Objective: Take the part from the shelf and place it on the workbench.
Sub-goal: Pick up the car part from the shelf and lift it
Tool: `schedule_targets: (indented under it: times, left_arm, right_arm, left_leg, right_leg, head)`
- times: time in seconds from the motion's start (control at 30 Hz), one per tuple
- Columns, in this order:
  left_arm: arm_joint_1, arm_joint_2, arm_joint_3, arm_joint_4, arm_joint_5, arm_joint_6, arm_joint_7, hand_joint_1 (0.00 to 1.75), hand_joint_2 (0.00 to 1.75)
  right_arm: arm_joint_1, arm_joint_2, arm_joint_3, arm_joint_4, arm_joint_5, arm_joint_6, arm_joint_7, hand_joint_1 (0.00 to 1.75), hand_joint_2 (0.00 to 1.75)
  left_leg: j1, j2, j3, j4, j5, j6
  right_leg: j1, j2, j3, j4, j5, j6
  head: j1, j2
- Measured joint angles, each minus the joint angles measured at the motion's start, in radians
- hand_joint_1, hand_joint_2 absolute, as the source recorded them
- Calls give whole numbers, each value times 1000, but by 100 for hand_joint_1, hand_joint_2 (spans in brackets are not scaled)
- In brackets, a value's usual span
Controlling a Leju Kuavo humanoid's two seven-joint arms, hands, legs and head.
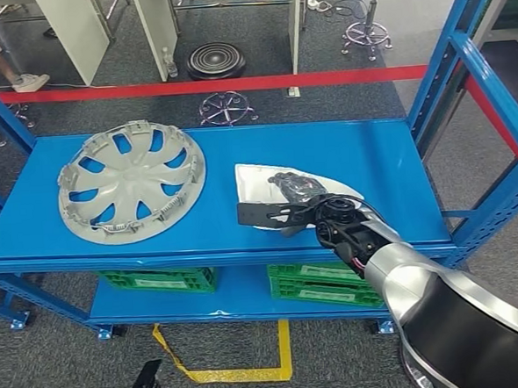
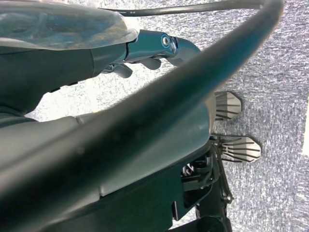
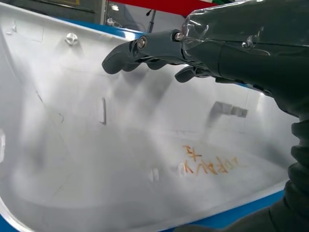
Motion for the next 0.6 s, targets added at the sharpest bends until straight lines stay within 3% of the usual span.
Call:
schedule_targets:
  times: [0.33,0.6]
  left_arm:
    - [0,0,-3,0,0,-2,0,0,0]
    - [4,3,-3,0,3,-4,-9,0,0]
  right_arm:
    - [-33,-8,-3,0,55,-1,7,0,175]
    - [-132,-17,-1,-4,92,2,15,0,175]
  left_leg:
    - [0,0,0,0,0,0]
    - [0,0,0,0,0,0]
  right_leg:
    - [0,0,0,0,0,0]
    - [0,0,0,0,0,0]
  head:
    - [0,0]
    - [0,0]
